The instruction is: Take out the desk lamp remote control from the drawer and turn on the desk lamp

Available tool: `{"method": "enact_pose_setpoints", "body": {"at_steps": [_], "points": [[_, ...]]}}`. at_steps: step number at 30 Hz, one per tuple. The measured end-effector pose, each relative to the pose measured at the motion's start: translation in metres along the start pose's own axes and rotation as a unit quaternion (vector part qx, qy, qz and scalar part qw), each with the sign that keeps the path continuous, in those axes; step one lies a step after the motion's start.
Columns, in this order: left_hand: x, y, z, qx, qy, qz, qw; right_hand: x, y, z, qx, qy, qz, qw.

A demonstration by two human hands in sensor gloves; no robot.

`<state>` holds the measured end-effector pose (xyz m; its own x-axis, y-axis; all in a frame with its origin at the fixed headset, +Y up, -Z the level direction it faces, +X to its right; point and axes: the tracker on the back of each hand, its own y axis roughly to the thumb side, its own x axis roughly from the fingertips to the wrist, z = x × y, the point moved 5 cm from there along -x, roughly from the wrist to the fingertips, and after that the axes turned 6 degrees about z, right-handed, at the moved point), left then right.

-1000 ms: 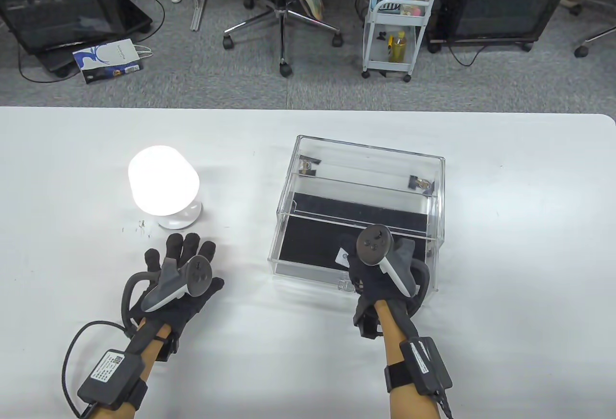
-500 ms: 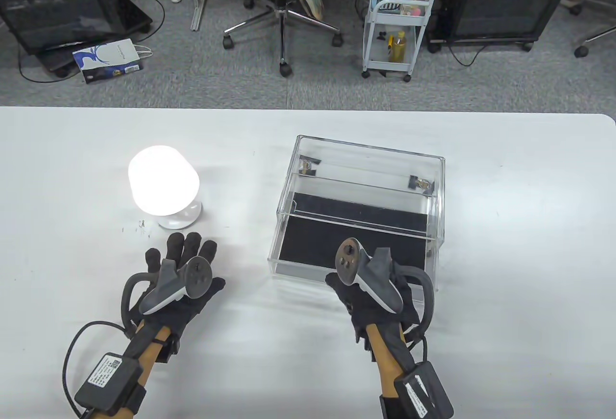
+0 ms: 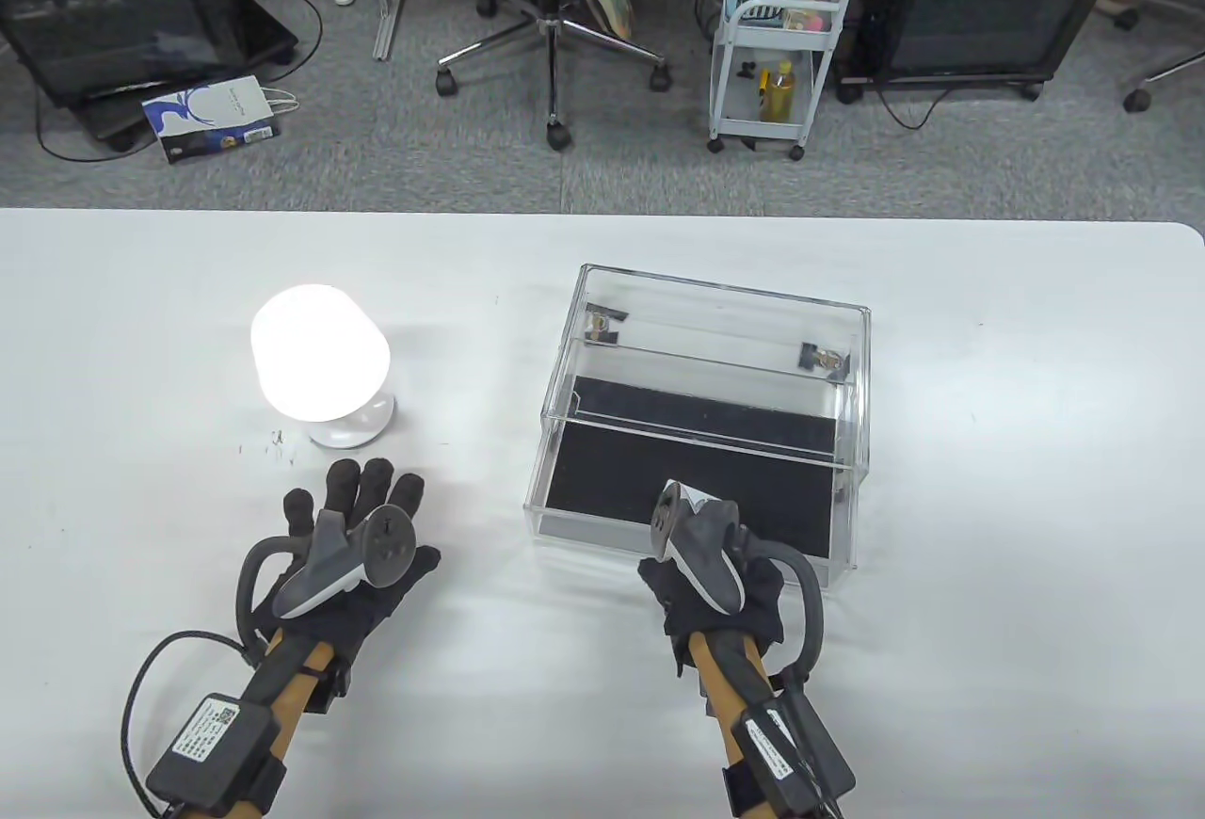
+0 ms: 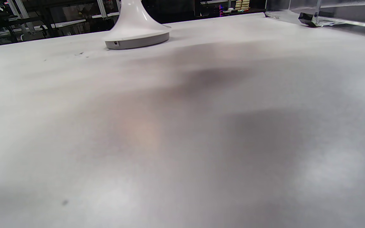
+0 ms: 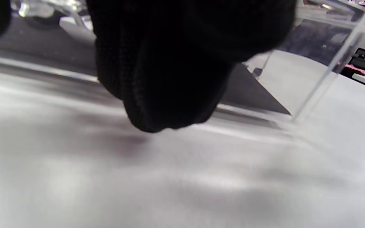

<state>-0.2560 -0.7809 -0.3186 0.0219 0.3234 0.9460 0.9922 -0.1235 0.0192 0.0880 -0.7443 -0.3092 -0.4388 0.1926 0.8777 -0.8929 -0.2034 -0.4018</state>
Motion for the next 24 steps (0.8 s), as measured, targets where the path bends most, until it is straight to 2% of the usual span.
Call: {"method": "enact_pose_setpoints", "body": {"at_steps": [3,6,9,11,13,16,19,24], "points": [[-0.003,-0.002,0.000,0.003,-0.004,0.004,1.000,-0.006,0.001,-0.008,-0.003,-0.007,0.012,1.000],[-0.004,-0.003,-0.001,0.005,-0.006,0.004,1.000,-0.019,0.001,-0.011,-0.017,0.013,0.021,1.000],[-0.003,-0.002,0.000,0.005,-0.008,0.002,1.000,-0.034,-0.004,-0.024,-0.028,-0.019,0.063,0.997],[-0.004,-0.002,0.000,0.005,-0.007,0.000,1.000,-0.046,-0.008,-0.030,-0.031,-0.022,0.078,0.996],[-0.004,-0.001,-0.001,0.005,-0.007,-0.002,1.000,-0.053,-0.016,-0.038,-0.047,-0.053,0.105,0.992],[-0.004,0.000,-0.002,0.003,-0.011,-0.004,1.000,-0.048,-0.021,-0.042,-0.070,-0.089,0.100,0.989],[-0.005,0.001,-0.003,0.000,-0.014,-0.003,1.000,-0.035,-0.019,-0.042,-0.082,-0.107,0.046,0.990],[-0.003,0.006,-0.005,-0.014,-0.012,-0.006,1.000,-0.004,-0.019,-0.037,-0.098,-0.091,-0.018,0.991]]}}
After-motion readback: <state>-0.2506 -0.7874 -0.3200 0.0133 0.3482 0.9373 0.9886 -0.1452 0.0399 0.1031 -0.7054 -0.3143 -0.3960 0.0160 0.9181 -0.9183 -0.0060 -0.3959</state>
